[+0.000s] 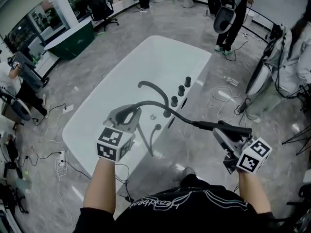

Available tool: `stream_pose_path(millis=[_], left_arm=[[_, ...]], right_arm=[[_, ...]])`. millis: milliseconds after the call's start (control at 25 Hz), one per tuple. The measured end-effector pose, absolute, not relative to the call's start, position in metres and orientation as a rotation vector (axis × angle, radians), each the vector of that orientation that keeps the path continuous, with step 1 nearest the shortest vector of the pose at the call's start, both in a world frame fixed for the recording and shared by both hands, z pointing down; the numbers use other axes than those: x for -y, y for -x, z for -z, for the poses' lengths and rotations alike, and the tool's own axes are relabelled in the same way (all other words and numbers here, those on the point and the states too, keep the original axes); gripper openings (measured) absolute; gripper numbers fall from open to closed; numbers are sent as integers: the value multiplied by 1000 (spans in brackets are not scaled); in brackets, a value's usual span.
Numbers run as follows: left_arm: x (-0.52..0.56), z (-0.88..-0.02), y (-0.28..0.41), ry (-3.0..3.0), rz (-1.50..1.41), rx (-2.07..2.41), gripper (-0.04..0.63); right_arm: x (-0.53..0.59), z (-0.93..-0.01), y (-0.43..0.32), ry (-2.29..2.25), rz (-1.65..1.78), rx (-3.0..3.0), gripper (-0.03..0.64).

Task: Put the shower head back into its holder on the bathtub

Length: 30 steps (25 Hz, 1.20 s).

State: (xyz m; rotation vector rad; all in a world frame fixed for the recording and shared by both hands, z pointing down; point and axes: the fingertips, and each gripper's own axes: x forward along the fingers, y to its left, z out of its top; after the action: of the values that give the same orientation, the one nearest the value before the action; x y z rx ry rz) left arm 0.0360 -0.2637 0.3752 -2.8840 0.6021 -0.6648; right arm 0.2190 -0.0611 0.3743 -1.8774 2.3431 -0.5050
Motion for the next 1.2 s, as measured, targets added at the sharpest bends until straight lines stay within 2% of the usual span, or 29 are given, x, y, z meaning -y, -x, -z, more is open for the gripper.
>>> stream_pose_path(millis=[920,1200], left_arm=[[347,-291,-109,2751,501,-625,64],[373,-279,-98,2731,492,-667,64]], right_arm=[[102,-331,-252,1791,407,-2343,135],[127,-323,-243,1762,414,-2375,135]])
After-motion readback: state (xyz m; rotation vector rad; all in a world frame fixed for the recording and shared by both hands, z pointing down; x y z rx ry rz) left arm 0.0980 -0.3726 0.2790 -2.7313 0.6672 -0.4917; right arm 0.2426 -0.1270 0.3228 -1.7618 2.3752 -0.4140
